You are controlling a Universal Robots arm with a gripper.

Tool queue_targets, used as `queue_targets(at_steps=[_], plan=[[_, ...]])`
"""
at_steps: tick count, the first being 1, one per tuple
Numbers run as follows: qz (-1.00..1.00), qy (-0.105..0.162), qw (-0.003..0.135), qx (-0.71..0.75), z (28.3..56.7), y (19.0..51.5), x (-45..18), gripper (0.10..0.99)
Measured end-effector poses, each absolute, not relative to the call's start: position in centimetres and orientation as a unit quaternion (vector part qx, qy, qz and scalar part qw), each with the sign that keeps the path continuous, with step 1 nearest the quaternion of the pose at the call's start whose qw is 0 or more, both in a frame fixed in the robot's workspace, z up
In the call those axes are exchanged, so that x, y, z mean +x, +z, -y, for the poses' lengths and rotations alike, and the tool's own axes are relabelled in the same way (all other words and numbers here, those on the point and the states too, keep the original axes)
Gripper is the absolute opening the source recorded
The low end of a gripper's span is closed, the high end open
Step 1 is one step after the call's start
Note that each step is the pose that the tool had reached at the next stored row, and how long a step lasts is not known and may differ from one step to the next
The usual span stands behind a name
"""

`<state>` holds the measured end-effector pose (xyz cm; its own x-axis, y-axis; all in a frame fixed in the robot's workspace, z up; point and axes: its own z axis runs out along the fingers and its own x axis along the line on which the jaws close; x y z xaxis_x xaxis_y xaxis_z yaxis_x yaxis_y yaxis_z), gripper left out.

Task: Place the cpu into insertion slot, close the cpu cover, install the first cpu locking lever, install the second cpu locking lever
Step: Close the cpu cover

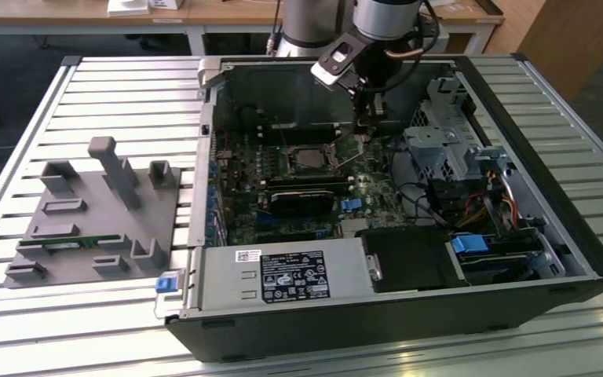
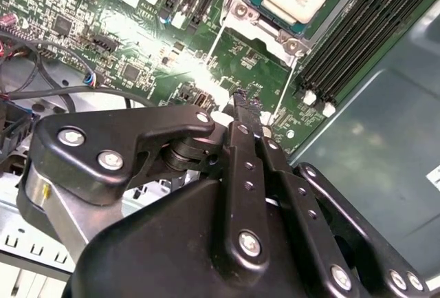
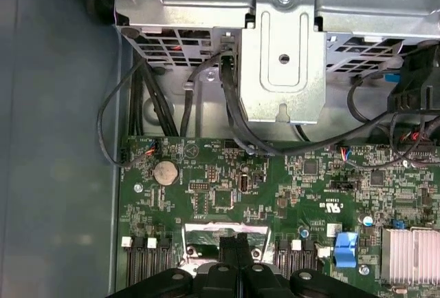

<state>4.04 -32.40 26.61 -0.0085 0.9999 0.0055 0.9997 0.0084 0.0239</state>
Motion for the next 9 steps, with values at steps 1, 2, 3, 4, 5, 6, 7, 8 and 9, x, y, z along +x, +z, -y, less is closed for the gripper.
queue_targets(at_steps=[1,2,3,4,5,6,7,8,9], plan=[[-0.710,0.010,0.006,0.704,32.41,26.60,4.14,0.106],[-0.710,0.010,0.006,0.704,32.41,26.59,4.23,0.106],[-0.710,0.010,0.007,0.704,32.41,26.58,4.32,0.106],[-0.710,0.010,0.007,0.704,32.40,26.56,4.41,0.106],[-0.710,0.010,0.006,0.704,32.40,26.54,4.50,0.106],[-0.710,0.010,0.006,0.704,32.38,26.49,4.59,0.106],[-0.710,0.010,0.006,0.704,32.37,26.45,4.68,0.106],[-0.710,0.010,0.006,0.704,32.35,26.41,4.76,0.106],[-0.710,0.010,0.006,0.704,32.30,26.36,4.85,0.106]])
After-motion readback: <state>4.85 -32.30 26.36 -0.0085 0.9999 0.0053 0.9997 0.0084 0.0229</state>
